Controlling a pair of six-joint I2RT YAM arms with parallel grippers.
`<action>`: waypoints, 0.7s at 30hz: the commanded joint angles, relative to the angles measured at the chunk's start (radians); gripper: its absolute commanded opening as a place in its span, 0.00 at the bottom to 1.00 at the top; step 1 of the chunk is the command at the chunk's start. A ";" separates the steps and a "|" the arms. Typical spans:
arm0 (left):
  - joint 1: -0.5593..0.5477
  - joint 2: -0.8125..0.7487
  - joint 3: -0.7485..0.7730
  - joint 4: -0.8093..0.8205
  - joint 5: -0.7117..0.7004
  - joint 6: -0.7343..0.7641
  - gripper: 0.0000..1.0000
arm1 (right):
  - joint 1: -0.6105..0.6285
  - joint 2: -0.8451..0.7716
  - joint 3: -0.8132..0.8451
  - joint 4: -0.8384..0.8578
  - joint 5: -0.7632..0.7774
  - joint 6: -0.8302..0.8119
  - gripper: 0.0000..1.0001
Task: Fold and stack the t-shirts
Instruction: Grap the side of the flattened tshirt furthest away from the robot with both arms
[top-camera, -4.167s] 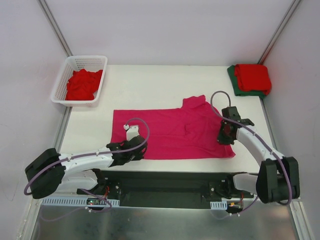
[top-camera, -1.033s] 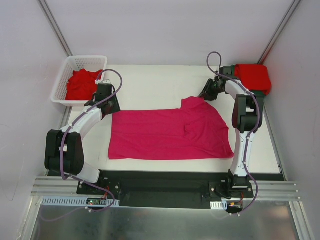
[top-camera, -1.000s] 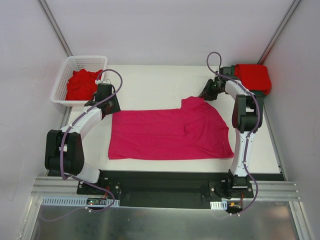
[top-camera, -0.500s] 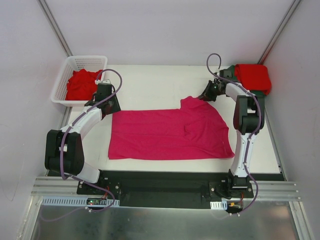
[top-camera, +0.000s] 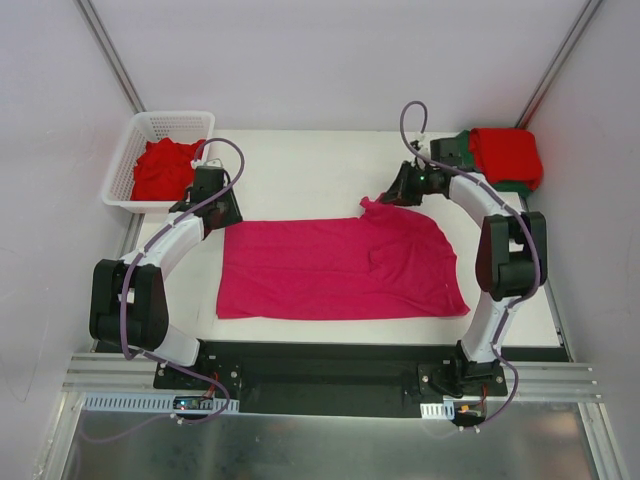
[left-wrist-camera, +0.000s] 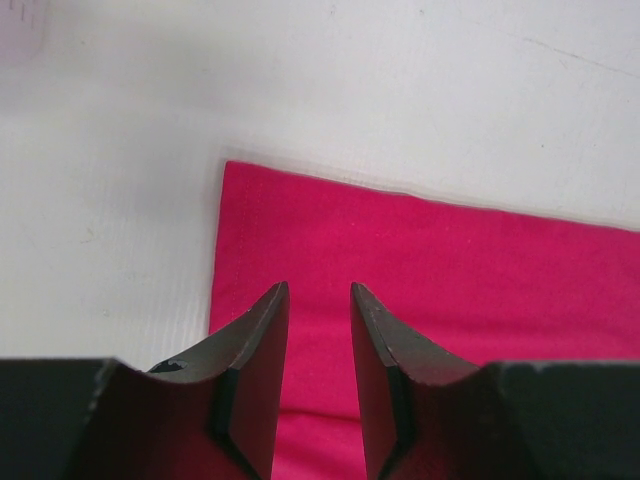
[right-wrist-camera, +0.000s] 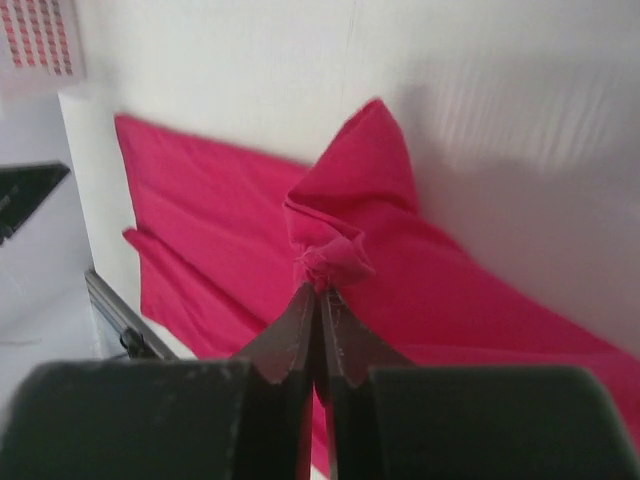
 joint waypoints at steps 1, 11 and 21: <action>-0.008 -0.038 -0.002 0.017 0.011 -0.016 0.31 | 0.053 -0.122 -0.073 -0.115 0.007 -0.087 0.09; -0.008 -0.028 0.003 0.020 0.020 -0.020 0.30 | 0.126 -0.276 -0.202 -0.290 0.199 -0.158 0.55; -0.008 -0.034 -0.002 0.020 0.023 -0.022 0.29 | 0.161 -0.239 -0.162 -0.281 0.225 -0.181 0.55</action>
